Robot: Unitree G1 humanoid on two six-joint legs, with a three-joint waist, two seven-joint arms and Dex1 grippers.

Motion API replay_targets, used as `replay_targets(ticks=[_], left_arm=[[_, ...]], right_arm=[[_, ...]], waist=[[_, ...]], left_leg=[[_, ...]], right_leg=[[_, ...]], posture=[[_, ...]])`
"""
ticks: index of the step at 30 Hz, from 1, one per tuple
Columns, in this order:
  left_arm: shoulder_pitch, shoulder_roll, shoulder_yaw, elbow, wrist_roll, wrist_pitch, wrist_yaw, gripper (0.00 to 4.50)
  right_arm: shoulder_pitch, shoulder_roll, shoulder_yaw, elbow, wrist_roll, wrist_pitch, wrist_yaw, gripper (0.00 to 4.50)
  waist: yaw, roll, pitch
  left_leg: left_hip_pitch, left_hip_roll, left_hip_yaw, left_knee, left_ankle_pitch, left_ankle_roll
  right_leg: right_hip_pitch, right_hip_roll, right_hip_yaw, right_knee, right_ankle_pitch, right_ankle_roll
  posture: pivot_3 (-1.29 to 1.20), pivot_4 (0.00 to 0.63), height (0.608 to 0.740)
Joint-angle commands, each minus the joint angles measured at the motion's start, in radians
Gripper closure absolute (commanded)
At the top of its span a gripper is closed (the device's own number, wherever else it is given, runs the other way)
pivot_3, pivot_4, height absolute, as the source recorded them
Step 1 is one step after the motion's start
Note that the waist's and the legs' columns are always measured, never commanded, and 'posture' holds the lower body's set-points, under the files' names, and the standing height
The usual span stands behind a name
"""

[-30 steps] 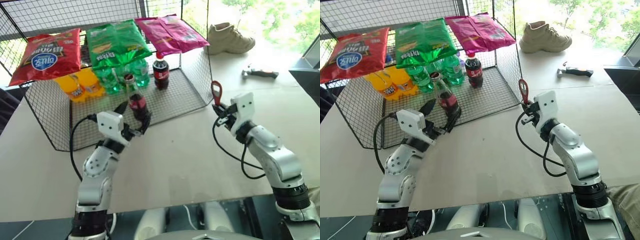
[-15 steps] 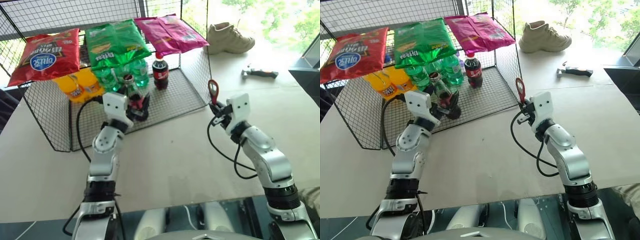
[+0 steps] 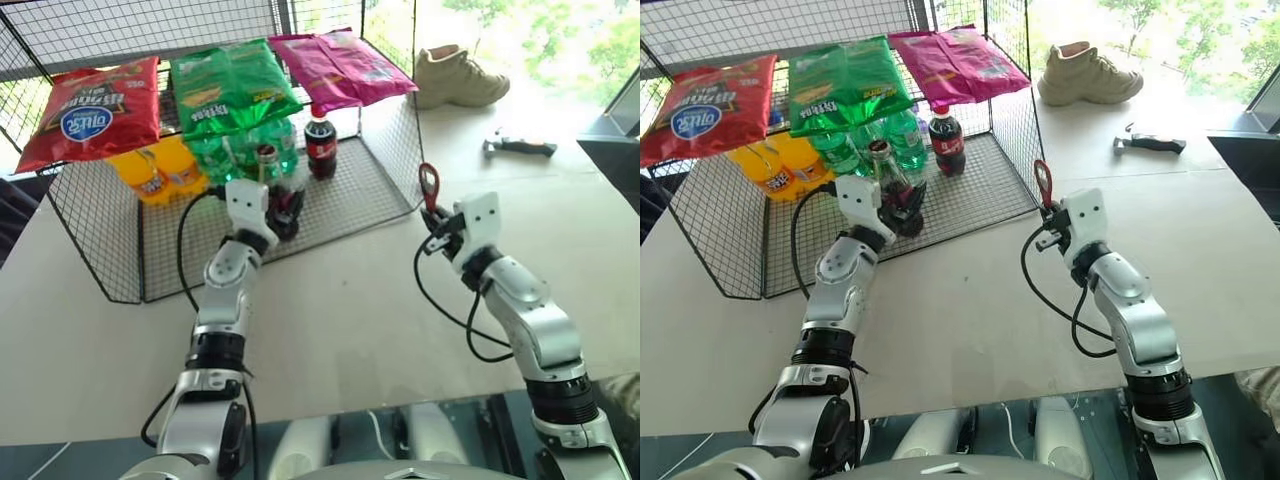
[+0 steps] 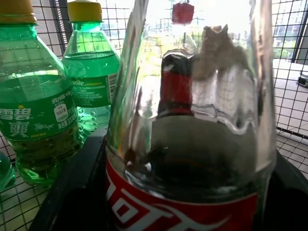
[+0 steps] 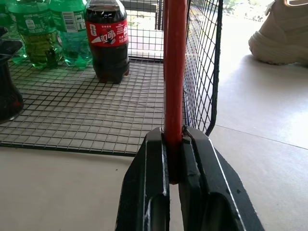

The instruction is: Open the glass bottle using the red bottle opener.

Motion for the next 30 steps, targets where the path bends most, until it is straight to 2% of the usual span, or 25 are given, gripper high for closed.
replay_targets(ticks=[1, 6, 17, 30], left_arm=[[-0.008, 0.003, 0.008, -0.007, -0.011, -0.027, -0.012, 1.7], [0.013, 0.003, -0.004, -0.062, -0.015, -0.024, -0.028, 1.7], [0.131, -0.013, -0.143, -0.385, -0.099, 0.137, -0.184, 1.7], [0.202, -0.022, -0.231, -0.344, -0.02, 0.071, -0.231, 1.7]], right_arm=[[-0.019, 0.008, -0.028, -0.034, -0.005, -0.028, -0.006, 4.5], [-0.032, 0.01, -0.039, -0.021, -0.017, -0.034, -0.003, 4.5], [-0.064, -0.007, -0.095, 0.013, -0.037, -0.058, -0.01, 4.5], [-0.054, 0.001, -0.098, 0.006, -0.063, -0.069, -0.014, 4.5]], waist=[[0.0, 0.0, 0.0], [0.0, 0.0, 0.0], [-0.003, 0.0, 0.0], [-0.001, 0.0, 0.0]], left_leg=[[0.0, 0.0, 0.0, 0.0, 0.0, 0.0], [0.0, 0.0, 0.0, 0.0, 0.0, 0.0], [-0.009, 0.0, 0.0, 0.002, 0.0, 0.0], [-0.009, 0.0, 0.001, 0.002, 0.0, 0.0]], right_leg=[[0.0, 0.0, 0.0, 0.0, 0.0, 0.0], [0.0, 0.0, 0.0, 0.0, 0.0, 0.0], [-0.009, 0.0, 0.001, 0.001, 0.0, 0.0], [-0.01, 0.0, 0.002, 0.002, 0.0, 0.0]], posture=[[0.0, 0.15, 0.74], [0.0, 0.15, 0.74], [0.0, 0.15, 0.74], [0.0, 0.15, 0.74]])
